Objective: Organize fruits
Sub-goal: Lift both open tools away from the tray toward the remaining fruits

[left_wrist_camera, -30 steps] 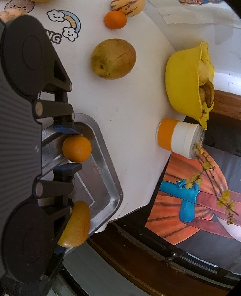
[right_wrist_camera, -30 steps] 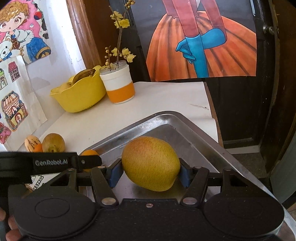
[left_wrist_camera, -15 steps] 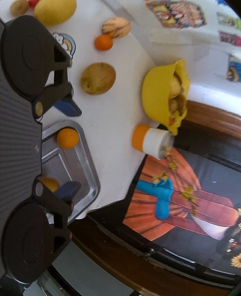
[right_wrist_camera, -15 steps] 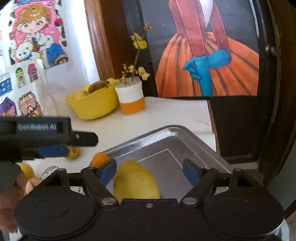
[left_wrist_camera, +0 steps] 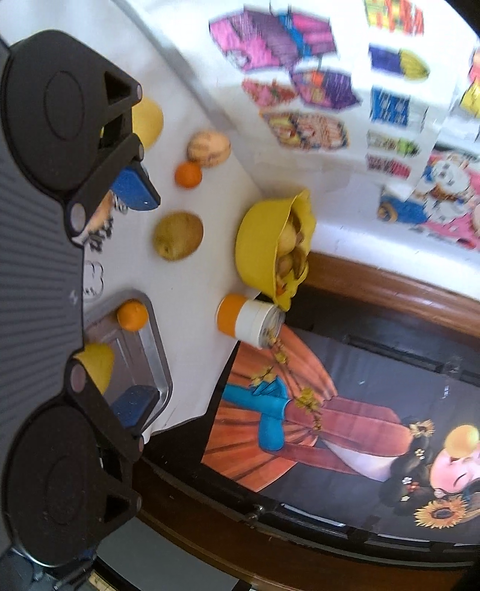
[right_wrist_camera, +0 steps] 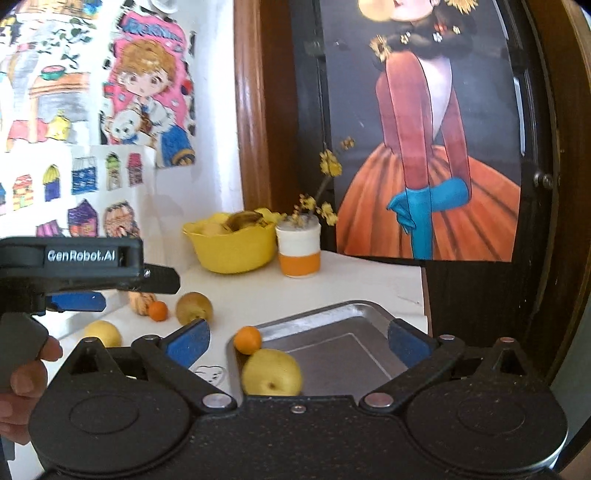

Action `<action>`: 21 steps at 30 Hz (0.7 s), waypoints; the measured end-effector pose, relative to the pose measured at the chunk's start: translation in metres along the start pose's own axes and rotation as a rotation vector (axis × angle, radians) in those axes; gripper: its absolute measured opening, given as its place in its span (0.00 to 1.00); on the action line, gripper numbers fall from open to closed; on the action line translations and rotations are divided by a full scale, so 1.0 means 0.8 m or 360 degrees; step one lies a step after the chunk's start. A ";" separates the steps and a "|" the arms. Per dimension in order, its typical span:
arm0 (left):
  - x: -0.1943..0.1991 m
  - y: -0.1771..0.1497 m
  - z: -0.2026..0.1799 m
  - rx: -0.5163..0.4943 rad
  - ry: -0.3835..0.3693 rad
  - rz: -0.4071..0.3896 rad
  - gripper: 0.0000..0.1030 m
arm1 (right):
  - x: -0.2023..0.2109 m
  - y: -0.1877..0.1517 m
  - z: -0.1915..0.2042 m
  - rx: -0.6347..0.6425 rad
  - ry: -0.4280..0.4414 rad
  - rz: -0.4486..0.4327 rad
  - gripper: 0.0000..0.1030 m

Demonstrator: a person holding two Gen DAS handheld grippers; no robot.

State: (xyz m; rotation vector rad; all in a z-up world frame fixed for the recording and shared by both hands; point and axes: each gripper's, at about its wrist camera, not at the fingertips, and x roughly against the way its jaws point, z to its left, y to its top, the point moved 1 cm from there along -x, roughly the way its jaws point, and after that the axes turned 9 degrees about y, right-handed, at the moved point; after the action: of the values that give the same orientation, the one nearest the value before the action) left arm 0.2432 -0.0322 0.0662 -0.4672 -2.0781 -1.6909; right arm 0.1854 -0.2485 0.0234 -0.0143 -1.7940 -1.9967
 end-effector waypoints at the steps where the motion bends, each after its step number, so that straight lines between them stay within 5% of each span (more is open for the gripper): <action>1: 0.008 -0.003 0.005 -0.0003 0.0011 -0.0013 0.99 | 0.006 0.000 0.005 0.0006 0.0003 -0.0010 0.99; 11: 0.070 -0.041 0.053 -0.0060 0.0155 -0.0058 0.99 | 0.046 -0.008 0.048 0.0061 0.0053 -0.0003 0.99; 21: 0.088 -0.080 0.110 -0.0074 0.0267 0.0047 0.99 | 0.041 -0.044 0.095 0.0121 0.0139 0.0225 0.99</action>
State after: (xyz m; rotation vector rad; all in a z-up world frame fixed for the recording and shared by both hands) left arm 0.1412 0.0402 0.0338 -0.3557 -1.9073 -1.7030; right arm 0.1223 -0.1853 0.0121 -0.0288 -1.7616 -1.8028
